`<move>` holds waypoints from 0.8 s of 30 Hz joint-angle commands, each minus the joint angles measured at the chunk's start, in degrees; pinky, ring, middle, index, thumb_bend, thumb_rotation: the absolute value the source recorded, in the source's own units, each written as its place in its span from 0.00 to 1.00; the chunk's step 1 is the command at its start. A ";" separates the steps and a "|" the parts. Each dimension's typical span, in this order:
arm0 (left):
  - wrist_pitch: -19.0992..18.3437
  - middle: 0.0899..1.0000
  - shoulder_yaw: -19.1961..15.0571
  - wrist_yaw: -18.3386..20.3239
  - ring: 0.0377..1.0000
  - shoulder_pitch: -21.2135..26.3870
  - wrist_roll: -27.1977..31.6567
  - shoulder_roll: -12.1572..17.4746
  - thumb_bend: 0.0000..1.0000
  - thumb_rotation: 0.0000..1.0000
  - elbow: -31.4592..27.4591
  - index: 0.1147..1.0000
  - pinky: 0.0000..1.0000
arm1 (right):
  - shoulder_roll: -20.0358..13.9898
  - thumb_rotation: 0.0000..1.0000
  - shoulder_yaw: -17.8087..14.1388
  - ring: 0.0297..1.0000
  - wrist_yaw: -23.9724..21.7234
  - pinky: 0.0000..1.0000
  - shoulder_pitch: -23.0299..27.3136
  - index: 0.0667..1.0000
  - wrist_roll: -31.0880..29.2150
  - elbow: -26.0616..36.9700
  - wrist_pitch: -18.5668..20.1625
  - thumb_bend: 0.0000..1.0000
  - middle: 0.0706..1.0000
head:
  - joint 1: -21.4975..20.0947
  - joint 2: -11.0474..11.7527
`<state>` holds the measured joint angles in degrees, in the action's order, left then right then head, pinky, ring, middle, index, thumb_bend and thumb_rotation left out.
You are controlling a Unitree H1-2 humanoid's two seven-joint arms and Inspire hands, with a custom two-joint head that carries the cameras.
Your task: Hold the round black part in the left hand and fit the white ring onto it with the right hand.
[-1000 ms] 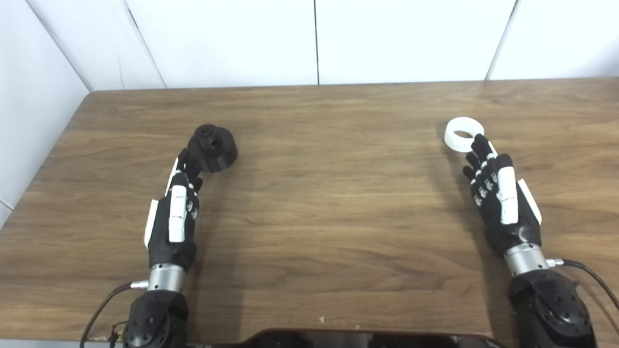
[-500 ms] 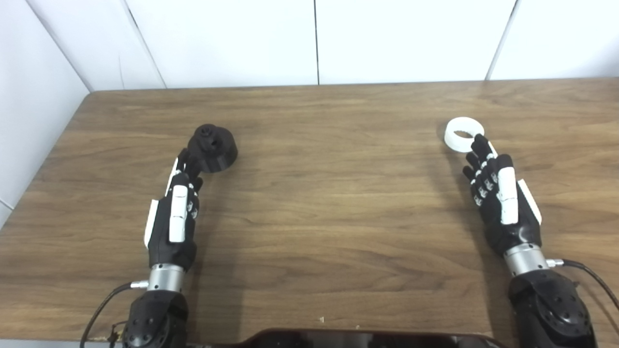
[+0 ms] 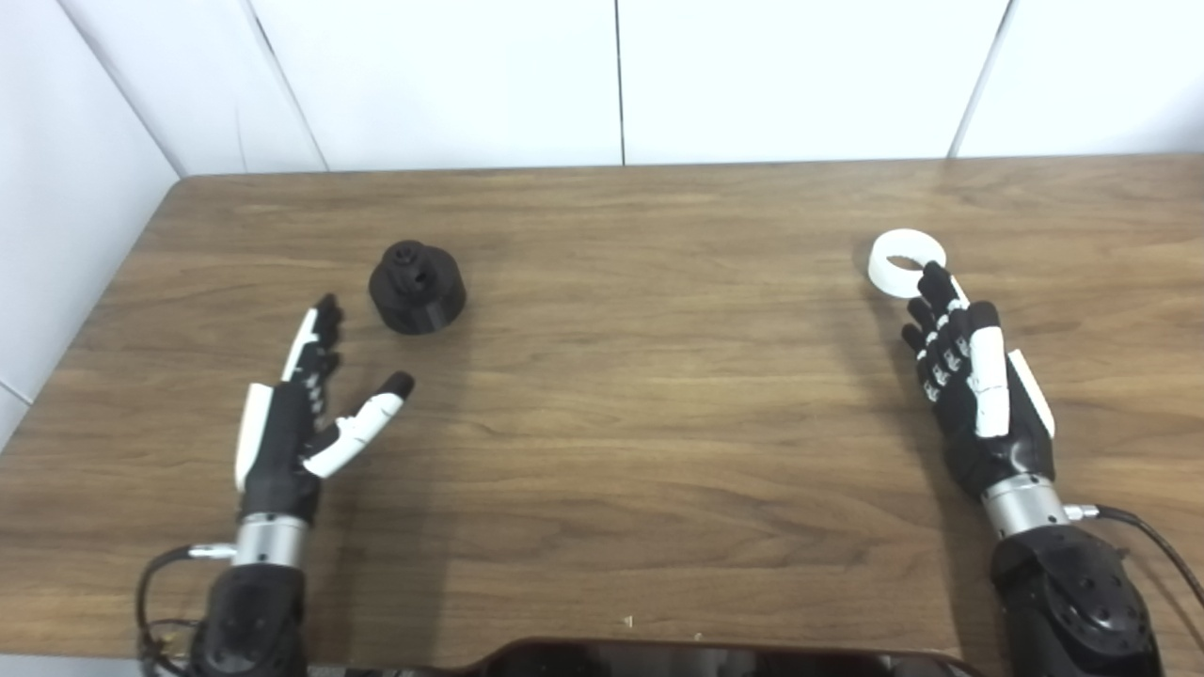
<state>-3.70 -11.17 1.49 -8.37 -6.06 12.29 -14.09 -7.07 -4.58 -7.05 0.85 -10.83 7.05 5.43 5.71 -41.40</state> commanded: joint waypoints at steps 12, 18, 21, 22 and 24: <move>-10.23 0.99 3.28 1.60 1.00 12.19 -18.35 15.56 0.98 0.28 1.20 0.94 0.96 | -0.67 1.00 -0.25 1.00 -0.80 1.00 1.60 0.97 -0.55 -0.19 -3.90 0.63 1.00 | 1.66 0.31; -11.20 0.97 6.36 2.24 1.00 16.93 -23.68 18.27 0.95 0.25 6.34 0.90 0.95 | -1.02 1.00 -0.30 1.00 -1.00 1.00 1.75 0.97 -0.62 -0.74 -4.23 0.63 1.00 | 2.78 0.51; -10.67 0.96 7.03 2.10 1.00 18.13 -24.20 18.51 0.95 0.24 8.34 0.88 0.96 | -1.11 1.00 -0.35 1.00 -0.98 1.00 1.72 0.97 -0.70 -0.86 -4.24 0.62 1.00 | 2.91 0.56; -10.64 0.96 7.07 2.08 1.00 18.20 -24.26 18.53 0.95 0.24 8.46 0.88 0.96 | -1.12 1.00 -0.35 1.00 -0.97 1.00 1.72 0.97 -0.69 -0.87 -4.24 0.62 1.00 | 2.91 0.56; -11.16 0.97 8.62 3.12 1.00 20.38 -25.24 19.10 0.95 0.27 11.41 0.87 0.97 | -1.14 1.00 -0.46 1.00 -1.05 1.00 1.55 0.97 -0.95 -0.91 -4.23 0.61 1.00 | 3.27 0.88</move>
<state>-15.19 -3.13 4.80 8.88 -29.78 29.24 -4.06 -7.57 -4.76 -7.16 1.35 -10.98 5.68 3.47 8.96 -40.43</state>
